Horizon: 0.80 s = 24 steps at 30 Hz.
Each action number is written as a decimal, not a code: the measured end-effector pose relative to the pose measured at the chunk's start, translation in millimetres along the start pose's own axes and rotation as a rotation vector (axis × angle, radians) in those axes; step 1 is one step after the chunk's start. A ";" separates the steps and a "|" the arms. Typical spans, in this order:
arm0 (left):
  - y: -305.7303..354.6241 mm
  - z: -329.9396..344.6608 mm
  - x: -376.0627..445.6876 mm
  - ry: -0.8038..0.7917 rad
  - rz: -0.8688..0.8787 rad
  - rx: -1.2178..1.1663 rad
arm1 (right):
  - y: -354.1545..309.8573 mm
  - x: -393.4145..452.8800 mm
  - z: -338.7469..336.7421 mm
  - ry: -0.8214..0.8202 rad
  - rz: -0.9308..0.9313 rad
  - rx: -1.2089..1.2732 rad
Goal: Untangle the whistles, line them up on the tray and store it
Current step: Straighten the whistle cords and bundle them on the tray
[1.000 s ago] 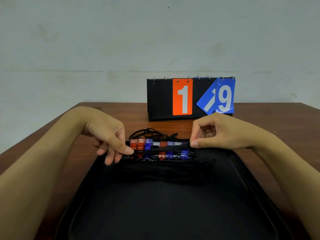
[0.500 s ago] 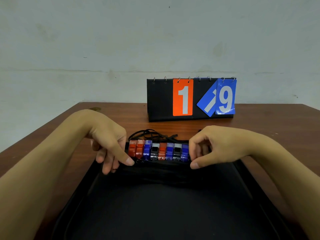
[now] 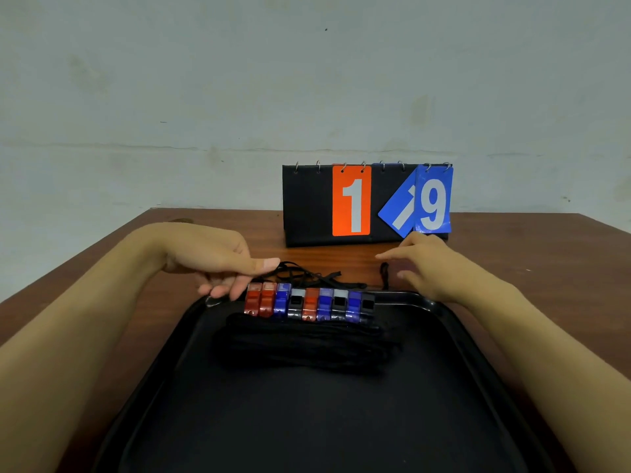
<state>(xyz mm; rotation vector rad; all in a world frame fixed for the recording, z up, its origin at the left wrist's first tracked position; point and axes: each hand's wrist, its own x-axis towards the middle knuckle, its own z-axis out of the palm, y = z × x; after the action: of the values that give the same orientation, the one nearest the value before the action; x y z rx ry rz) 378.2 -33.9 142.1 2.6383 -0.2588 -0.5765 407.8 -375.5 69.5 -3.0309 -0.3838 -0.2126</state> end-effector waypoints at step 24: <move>28.1 29.4 17.0 0.306 0.582 -0.287 | -68.8 -19.8 -30.0 0.593 -0.306 0.391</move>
<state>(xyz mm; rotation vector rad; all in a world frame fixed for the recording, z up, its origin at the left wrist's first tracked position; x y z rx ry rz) 378.2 -74.3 124.2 2.1809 -0.7489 -0.0122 367.6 -316.7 100.4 -2.3658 -0.7220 -0.9043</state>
